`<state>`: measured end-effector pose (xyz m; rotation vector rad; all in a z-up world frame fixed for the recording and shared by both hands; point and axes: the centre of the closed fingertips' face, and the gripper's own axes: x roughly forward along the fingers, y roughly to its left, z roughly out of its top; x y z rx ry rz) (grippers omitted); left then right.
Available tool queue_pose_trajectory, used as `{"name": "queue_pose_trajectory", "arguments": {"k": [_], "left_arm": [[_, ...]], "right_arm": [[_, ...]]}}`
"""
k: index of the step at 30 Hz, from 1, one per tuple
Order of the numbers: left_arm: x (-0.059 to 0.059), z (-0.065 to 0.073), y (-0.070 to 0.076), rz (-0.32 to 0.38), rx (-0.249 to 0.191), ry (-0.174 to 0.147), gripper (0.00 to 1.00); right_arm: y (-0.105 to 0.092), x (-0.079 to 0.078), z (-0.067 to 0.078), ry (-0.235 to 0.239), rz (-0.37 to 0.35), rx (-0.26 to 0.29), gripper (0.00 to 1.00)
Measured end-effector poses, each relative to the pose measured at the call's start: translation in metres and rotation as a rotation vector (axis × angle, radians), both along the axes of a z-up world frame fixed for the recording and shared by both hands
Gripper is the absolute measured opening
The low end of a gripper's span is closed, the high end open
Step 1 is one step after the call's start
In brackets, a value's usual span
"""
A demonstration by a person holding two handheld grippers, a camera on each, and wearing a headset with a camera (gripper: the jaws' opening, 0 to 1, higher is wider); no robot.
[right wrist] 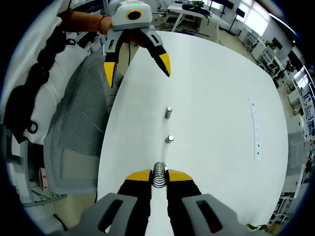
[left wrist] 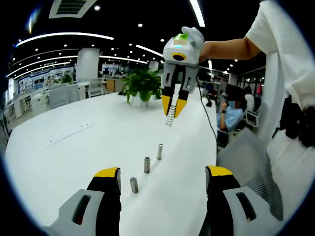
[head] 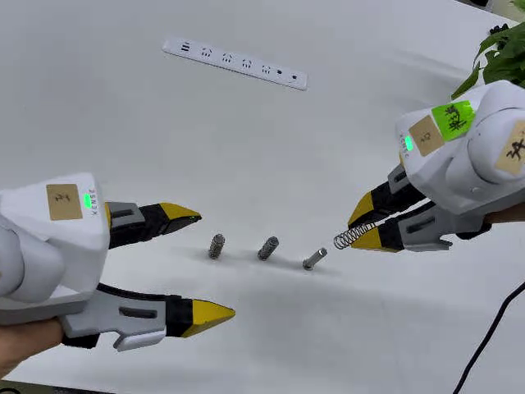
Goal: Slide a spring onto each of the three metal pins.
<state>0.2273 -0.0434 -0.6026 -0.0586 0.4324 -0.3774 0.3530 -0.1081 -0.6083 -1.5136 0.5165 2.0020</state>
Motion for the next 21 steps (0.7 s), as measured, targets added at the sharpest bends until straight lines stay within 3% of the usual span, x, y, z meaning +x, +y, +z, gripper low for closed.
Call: {"name": "queue_pose_trajectory", "arguments": {"k": [5, 9, 14, 21], "left_arm": [[-0.003, -0.001, 0.007, 0.014, 0.024, -0.013, 0.83], [-0.005, -0.003, 0.011, 0.021, 0.020, -0.010, 0.85], [-0.003, 0.000, 0.013, 0.029, 0.019, -0.036, 0.94], [-0.007, -0.007, 0.013, 0.026, 0.024, -0.018, 0.95]], "right_arm": [[0.002, 0.008, -0.015, -0.006, -0.016, -0.013, 0.12], [0.005, 0.010, -0.023, -0.010, -0.024, -0.020, 0.12], [0.006, 0.012, -0.034, -0.014, -0.024, -0.036, 0.12], [0.007, 0.013, -0.047, -0.011, -0.031, -0.057, 0.12]]}}
